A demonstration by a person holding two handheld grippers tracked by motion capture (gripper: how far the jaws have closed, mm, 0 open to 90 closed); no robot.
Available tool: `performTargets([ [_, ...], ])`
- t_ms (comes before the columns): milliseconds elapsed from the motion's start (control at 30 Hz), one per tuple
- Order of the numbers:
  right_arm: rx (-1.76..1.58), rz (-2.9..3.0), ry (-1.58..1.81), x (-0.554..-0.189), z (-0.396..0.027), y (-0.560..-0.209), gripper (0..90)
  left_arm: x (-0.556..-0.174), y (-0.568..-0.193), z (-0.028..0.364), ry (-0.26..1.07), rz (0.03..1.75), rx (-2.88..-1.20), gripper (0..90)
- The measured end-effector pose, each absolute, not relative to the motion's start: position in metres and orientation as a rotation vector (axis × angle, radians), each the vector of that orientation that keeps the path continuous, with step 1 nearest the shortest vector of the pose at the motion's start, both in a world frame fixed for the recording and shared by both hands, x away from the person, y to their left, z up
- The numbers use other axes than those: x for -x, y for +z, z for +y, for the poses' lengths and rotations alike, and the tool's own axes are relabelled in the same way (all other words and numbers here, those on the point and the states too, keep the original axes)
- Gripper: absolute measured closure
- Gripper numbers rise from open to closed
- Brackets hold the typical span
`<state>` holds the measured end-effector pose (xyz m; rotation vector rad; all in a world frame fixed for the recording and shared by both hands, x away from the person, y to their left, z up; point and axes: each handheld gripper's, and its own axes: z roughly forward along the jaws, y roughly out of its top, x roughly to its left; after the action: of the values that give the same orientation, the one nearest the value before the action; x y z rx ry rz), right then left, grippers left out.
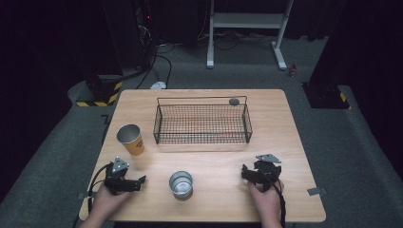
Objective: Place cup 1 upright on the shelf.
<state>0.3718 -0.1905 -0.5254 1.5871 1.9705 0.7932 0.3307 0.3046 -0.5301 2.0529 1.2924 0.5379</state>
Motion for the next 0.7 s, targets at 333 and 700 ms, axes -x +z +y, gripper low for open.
performTargets([
  [333,-1.518,2.043,0.824,-0.3636,-0.1866,-0.5255,9.0,-0.3277,-0.5296,0.3053,0.540,1.289,-2.060,2.9],
  [700,-1.516,2.045,0.826,-0.3637,-0.1867,-0.5256,9.0,-0.3255,-0.5276,0.3112,0.534,1.291,-2.064,6.6],
])
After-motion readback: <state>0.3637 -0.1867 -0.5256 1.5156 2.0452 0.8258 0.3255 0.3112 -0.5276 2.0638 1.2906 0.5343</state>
